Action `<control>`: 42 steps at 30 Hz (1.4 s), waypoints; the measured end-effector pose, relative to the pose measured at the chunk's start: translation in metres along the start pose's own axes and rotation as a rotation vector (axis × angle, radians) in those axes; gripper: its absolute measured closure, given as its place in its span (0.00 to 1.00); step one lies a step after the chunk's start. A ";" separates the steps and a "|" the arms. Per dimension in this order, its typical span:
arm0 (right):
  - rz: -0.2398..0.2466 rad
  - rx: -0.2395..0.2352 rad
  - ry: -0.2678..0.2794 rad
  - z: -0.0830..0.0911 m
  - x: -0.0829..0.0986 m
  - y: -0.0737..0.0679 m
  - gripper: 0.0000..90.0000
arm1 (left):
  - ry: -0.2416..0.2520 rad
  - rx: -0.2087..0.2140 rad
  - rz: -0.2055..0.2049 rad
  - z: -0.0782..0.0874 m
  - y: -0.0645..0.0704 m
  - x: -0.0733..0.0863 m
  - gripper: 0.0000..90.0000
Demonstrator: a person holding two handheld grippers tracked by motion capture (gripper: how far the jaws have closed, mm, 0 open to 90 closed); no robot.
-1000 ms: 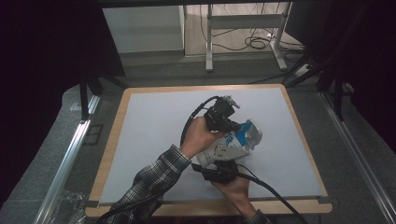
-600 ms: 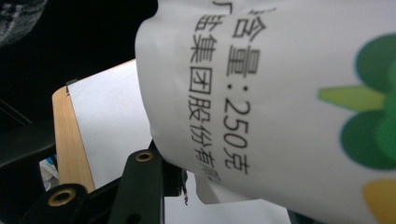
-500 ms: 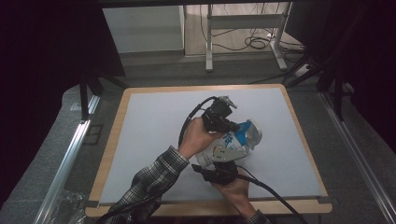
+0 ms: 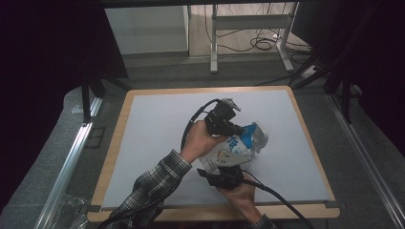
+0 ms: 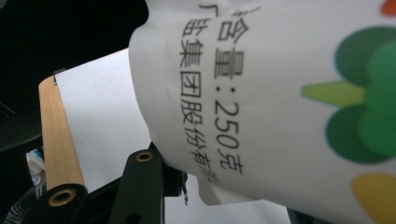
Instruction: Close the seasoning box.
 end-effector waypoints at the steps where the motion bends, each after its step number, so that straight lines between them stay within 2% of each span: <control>1: 0.001 0.001 -0.006 0.000 0.001 0.000 0.67 | -0.002 0.002 -0.002 0.001 -0.001 0.001 0.98; 11: 0.007 0.007 -0.021 -0.001 0.005 0.001 0.67 | 0.006 0.017 0.007 0.004 -0.002 0.003 0.98; 24: -0.008 0.008 -0.050 -0.003 0.012 0.003 0.67 | 0.014 0.038 0.018 0.011 -0.005 0.008 0.98; 42: -0.020 0.022 -0.083 -0.006 0.022 0.009 0.67 | 0.028 0.046 0.029 0.023 -0.012 0.019 0.98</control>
Point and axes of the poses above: each handheld gripper's, and its own axes: z roughly backward along the jaws, x roughly out of its underside, y roughly to its right, the point moved 3 cm from there along -z, roughly forward along the jaws, and after that the axes turned 14 degrees about z, right-handed, at the moved point
